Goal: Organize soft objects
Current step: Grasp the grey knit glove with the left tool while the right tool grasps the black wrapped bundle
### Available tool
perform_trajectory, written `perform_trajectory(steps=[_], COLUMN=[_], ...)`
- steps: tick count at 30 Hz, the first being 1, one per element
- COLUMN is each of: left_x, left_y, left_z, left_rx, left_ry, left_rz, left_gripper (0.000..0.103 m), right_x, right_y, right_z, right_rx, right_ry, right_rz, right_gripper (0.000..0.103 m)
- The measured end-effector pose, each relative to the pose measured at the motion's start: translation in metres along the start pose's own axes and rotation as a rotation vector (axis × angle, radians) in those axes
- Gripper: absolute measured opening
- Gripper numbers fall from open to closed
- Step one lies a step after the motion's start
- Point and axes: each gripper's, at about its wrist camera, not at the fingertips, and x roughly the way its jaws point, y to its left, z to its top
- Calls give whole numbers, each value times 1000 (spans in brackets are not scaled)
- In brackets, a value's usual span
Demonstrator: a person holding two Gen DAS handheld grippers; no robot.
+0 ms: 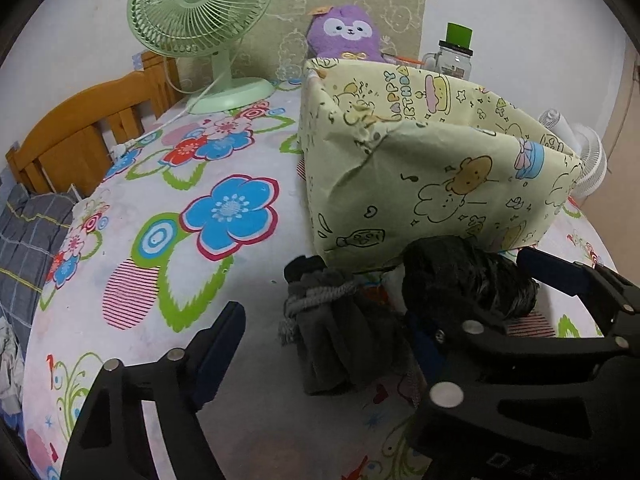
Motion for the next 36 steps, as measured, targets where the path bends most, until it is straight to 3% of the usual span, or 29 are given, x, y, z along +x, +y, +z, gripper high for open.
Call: perform_trajectory(steps=[4,6,18,30,36], left_x=[8,7,4,-18,-26], left_y=[-2,-9,-13,-20,-21], left_z=[-1,-2,-2,-4,-2], left_rx=[11,47,38,50,52], left_ry=[39,19,29,-31,-59], left_rz=[-28,-3,-21,6,13], left_gripper=[70,65,48,45,44], right_x=[11,15,5,-21,-33], right_y=[-3,-2,-4,-5,-6], right_z=[1,0,-1,-5,-5], right_rx=[9,-3,-21,-19,-19], right_ry=[44,53,22,-42,-65], right_rz=[-30,-46,-29,-12,-10], right_gripper=[101,101,87,74,61])
